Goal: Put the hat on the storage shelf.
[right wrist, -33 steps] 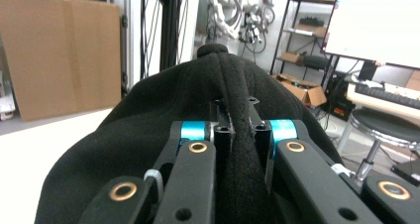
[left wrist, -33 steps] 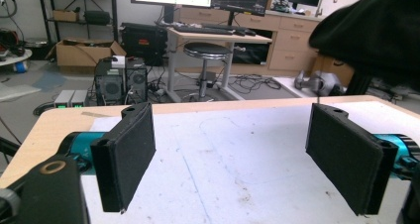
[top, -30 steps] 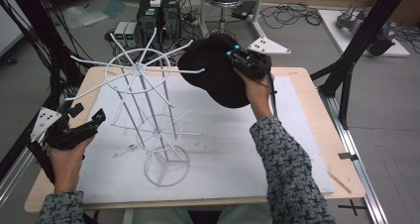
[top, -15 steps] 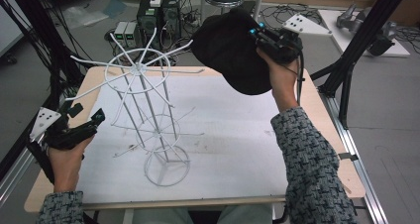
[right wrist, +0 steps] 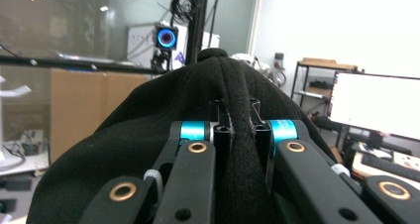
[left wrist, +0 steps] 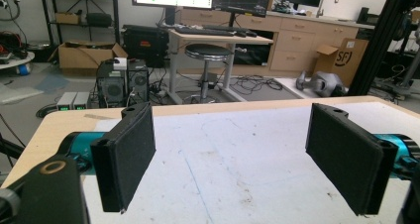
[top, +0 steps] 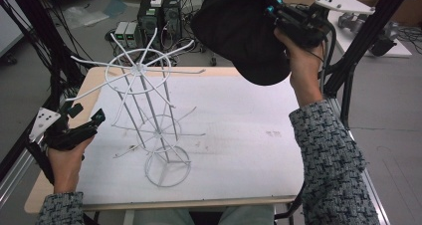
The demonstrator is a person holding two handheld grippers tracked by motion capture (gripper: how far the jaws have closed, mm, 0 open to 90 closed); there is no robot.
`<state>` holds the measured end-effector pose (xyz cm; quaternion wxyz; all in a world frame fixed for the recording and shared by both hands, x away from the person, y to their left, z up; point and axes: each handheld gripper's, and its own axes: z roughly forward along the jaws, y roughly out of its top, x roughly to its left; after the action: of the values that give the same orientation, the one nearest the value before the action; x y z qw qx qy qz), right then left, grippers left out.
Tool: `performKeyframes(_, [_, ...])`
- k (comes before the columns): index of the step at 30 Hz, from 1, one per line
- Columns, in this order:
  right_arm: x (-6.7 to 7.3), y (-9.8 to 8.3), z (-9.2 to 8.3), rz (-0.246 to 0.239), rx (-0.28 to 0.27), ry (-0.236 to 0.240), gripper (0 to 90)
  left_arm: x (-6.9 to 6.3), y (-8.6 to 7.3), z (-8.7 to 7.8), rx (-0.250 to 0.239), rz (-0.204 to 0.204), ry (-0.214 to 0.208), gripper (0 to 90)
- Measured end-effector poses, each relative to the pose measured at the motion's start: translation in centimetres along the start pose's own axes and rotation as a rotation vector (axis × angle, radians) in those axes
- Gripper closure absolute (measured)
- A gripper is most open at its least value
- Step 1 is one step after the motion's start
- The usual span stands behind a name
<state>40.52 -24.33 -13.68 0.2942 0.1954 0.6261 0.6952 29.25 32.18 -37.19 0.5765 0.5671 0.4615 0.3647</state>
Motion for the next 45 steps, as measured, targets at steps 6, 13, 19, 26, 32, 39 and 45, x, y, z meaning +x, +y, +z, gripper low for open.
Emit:
performKeyframes(6, [0.2, 1.6, -0.7, 0.015, -0.052, 0.04, 85.4, 0.1, 0.0, -0.1, -0.003, -0.002, 0.0, 19.4])
performKeyframes(13, [0.6, 3.5, -1.7, 0.041, -0.089, 0.079, 85.1, 0.1, 0.1, -0.1, -0.005, -0.001, 0.0, 19.4])
performKeyframes(19, [1.2, 4.7, -2.8, 0.059, -0.121, 0.11, 85.0, -0.1, 0.1, 0.0, -0.003, 0.003, -0.004, 19.4])
performKeyframes(26, [2.2, 5.7, -3.8, 0.06, -0.14, 0.145, 84.6, -0.3, 0.2, 0.0, -0.003, 0.004, -0.007, 19.4])
performKeyframes(32, [3.1, 6.1, -4.3, 0.065, -0.139, 0.177, 84.4, -0.3, 0.2, 0.0, -0.005, 0.005, -0.007, 19.4])
performKeyframes(39, [3.6, 6.3, -4.4, 0.069, -0.138, 0.212, 84.4, -0.4, 0.3, 0.0, -0.005, 0.008, -0.009, 19.4])
performKeyframes(45, [4.4, 6.5, -4.4, 0.07, -0.134, 0.243, 84.3, -0.3, 0.3, 0.0, -0.007, 0.008, -0.008, 19.4])
